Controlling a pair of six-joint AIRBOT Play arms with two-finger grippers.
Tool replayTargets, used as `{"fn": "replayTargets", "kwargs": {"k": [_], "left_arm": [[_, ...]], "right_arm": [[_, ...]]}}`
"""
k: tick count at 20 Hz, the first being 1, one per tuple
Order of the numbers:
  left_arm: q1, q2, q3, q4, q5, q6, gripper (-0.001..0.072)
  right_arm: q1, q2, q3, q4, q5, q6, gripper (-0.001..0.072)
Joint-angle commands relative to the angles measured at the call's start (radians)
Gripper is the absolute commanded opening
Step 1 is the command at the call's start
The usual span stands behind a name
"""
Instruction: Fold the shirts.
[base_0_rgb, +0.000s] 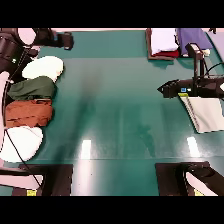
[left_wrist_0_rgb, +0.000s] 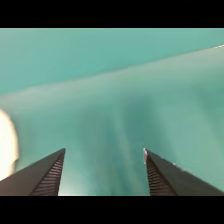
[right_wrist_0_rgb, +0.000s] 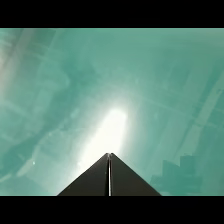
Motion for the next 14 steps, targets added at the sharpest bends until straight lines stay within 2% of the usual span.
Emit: {"fn": "replayTargets", "kwargs": {"k": [1,7,14], "left_arm": [[0.129,-0.125,0.000,0.056,-0.050,-0.030,0.0591],[0.246,-0.332,0.000,0.056,0.046,-0.035,0.0592],[0.259,-0.431,0.001,0.063,0.148,-0.035,0.0589]], "right_arm": [[0.001,0.001,0.001,0.000,0.001,0.000,0.0020],[0.001,0.001,0.001,0.000,0.001,0.000,0.0020],[0.001,0.000,0.001,0.001,0.000,0.000,0.0020]]}}
